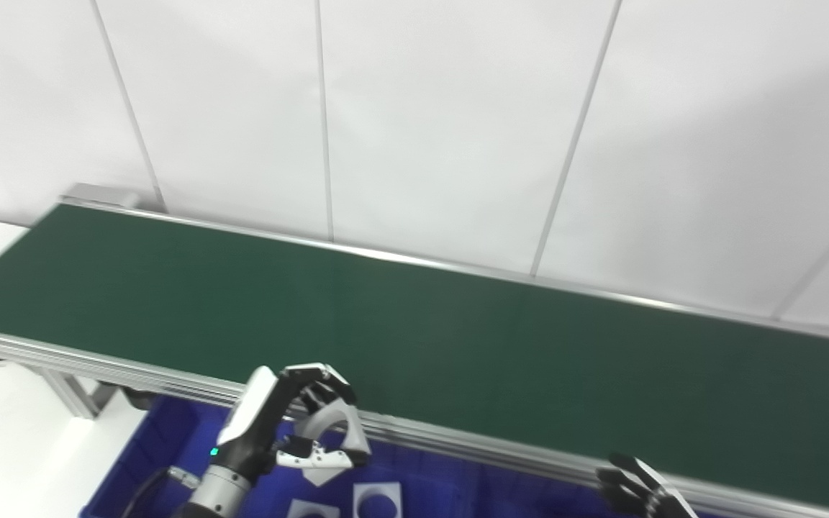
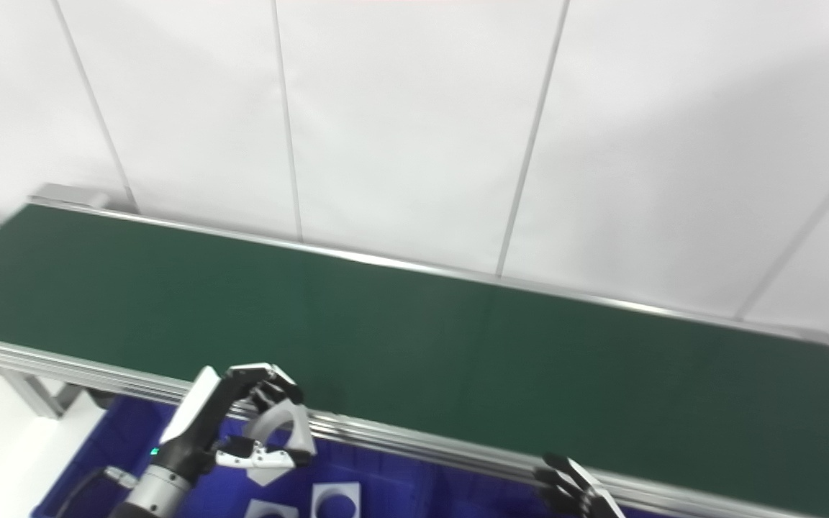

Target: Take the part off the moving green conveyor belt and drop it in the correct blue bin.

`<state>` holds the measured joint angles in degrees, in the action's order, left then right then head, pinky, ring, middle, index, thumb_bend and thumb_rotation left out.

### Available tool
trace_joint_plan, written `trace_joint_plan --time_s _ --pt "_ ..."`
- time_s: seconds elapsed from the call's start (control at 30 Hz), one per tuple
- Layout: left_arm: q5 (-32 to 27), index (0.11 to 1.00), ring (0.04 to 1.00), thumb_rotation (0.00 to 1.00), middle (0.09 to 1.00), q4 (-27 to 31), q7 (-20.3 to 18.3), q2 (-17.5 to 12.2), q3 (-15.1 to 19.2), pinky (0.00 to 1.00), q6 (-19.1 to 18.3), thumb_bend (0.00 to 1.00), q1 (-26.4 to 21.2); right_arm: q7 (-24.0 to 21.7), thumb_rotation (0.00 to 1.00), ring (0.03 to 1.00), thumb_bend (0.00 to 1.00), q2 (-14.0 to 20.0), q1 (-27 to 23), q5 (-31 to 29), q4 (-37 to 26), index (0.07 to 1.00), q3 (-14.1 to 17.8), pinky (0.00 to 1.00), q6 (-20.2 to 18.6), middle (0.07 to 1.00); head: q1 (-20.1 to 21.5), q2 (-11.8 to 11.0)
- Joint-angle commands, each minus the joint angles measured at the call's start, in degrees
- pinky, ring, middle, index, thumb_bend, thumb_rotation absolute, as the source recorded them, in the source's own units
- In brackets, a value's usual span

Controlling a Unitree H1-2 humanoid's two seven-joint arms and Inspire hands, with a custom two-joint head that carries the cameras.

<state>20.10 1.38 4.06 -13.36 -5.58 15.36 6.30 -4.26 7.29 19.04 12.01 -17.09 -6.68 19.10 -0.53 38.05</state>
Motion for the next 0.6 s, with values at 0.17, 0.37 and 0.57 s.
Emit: trace_joint_plan --time_s 0.17,0.37,0.57 --pt "0.8 0.5 0.447 0.0 0.511 1.2 -1.35 -1.07 -0.15 0.34 2.16 0.47 0.07 0.18 0.26 0.729 0.91 -0.38 -0.22 0.42 -2.19 0.835 0.04 0.7 -0.05 0.776 -0.11 1.54" --pt "1.64 0.497 0.453 0.0 0.531 0.97 -3.48 -1.38 -1.4 0.34 1.63 0.47 0.22 0.07 0.3 0.732 0.9 -0.44 -0.68 0.72 -2.1 0.844 0.0 0.71 -0.35 0.787 -0.02 2.96" --pt "2.54 0.511 0.44 0.0 0.532 0.5 -6.11 -2.47 -3.06 0.33 0.67 0.47 0.22 -0.03 0.33 0.736 0.89 -0.42 -0.73 0.83 -2.4 0.848 0.02 0.71 -0.87 0.791 0.03 4.04"
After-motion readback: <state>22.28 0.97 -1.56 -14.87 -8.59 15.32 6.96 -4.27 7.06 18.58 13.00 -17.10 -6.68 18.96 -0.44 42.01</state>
